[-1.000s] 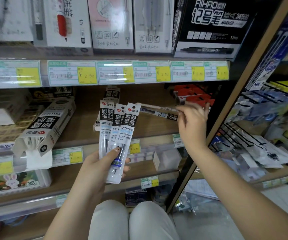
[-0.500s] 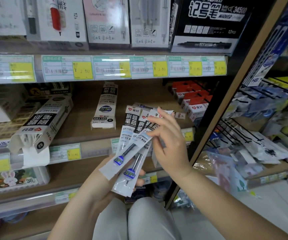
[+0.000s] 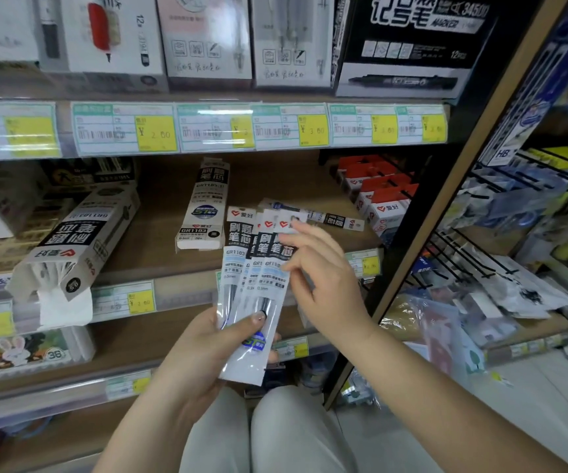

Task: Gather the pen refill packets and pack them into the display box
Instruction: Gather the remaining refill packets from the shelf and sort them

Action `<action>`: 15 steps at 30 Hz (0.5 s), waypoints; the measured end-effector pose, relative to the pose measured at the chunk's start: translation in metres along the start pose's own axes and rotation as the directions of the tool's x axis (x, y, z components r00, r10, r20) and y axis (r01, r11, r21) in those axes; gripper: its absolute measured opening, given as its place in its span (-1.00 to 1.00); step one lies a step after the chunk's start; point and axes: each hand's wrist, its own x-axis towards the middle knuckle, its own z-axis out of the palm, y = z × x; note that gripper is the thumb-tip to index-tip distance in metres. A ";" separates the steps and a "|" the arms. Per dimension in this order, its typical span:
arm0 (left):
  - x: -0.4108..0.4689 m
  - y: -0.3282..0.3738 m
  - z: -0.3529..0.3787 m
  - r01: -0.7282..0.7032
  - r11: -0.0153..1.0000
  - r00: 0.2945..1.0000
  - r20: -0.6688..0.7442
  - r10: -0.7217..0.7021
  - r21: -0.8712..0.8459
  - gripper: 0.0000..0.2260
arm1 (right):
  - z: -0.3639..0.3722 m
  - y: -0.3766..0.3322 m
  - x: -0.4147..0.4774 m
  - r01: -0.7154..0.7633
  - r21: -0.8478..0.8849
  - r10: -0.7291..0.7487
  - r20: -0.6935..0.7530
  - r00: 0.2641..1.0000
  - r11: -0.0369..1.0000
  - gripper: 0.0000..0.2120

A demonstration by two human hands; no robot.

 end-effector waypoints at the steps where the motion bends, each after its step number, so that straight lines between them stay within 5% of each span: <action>1: 0.001 -0.001 -0.002 -0.010 1.000 0.999 -0.037 0.010 0.012 -0.93 | 0.000 0.003 0.005 -0.031 -0.041 0.032 0.018 0.999 0.999 -0.89; 3: 0.003 -0.001 -0.007 -0.015 0.999 0.995 -0.094 0.018 0.032 -0.95 | -0.001 0.017 0.019 -0.186 -0.149 0.197 0.066 0.978 0.971 -0.72; 5: 0.004 0.000 -0.011 -0.010 0.999 0.992 -0.126 0.016 0.049 -0.95 | -0.003 0.040 0.039 -0.367 -0.343 0.446 0.184 0.876 0.864 -0.50; 8: 0.003 0.001 -0.015 -0.013 0.999 0.991 -0.135 0.018 0.043 -0.95 | -0.003 0.073 0.066 -0.522 -0.567 0.764 0.376 0.524 0.637 -0.32; 9: 0.002 0.001 -0.016 -0.013 0.999 0.990 -0.138 0.018 0.040 -0.94 | 0.000 0.082 0.072 -0.517 -0.593 0.784 0.414 0.462 0.617 -0.35; 11: 0.001 0.002 -0.016 -0.011 0.999 0.990 -0.140 0.017 0.040 -0.93 | 0.005 0.094 0.080 -0.401 -0.653 0.757 0.457 0.467 0.642 -0.45; 15: 0.000 0.004 -0.018 -0.008 0.999 0.990 -0.143 0.015 0.052 -0.90 | 0.009 0.101 0.084 -0.098 -0.773 0.659 0.460 0.595 0.627 -0.57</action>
